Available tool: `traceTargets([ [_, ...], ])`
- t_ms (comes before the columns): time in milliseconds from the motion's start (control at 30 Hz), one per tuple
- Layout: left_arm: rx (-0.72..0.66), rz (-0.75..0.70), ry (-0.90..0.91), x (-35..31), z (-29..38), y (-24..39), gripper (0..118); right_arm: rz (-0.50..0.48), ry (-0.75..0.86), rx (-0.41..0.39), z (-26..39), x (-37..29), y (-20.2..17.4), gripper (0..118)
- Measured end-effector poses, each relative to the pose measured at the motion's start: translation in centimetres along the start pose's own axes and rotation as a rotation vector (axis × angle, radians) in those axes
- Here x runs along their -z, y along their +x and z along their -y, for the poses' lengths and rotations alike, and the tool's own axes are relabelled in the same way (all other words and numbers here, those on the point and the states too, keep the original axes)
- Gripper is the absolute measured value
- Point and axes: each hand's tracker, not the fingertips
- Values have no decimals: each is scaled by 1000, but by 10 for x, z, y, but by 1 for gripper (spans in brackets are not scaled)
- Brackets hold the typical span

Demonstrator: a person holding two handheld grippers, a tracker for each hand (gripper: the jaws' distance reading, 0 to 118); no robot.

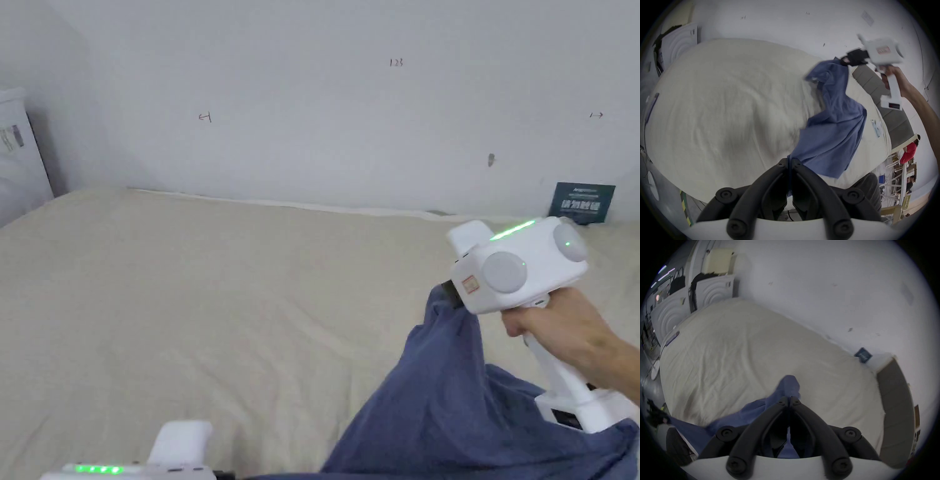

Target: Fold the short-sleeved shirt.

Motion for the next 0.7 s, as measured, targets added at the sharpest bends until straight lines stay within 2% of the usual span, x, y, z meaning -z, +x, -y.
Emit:
traceTargets([
  [100,-23,19,54,-28,-30,12,2,86,57,44,9,-69,53,2],
  [200,-13,-10,132,-56,-64,17,2,168,137,132,24,-130,97,2],
  [333,4,-30,235,-102,-107,39,2,183,207,241,37,-188,143,2],
  [467,42,-87,308,-141,-144,60,2,227,259,271,44,-245,155,2],
  [667,88,-161,414,-193,-178,96,2,289,332,240,36,-291,156,2],
  [700,60,-164,406,-199,-182,101,2,292,337,243,34,-295,156,2],
])
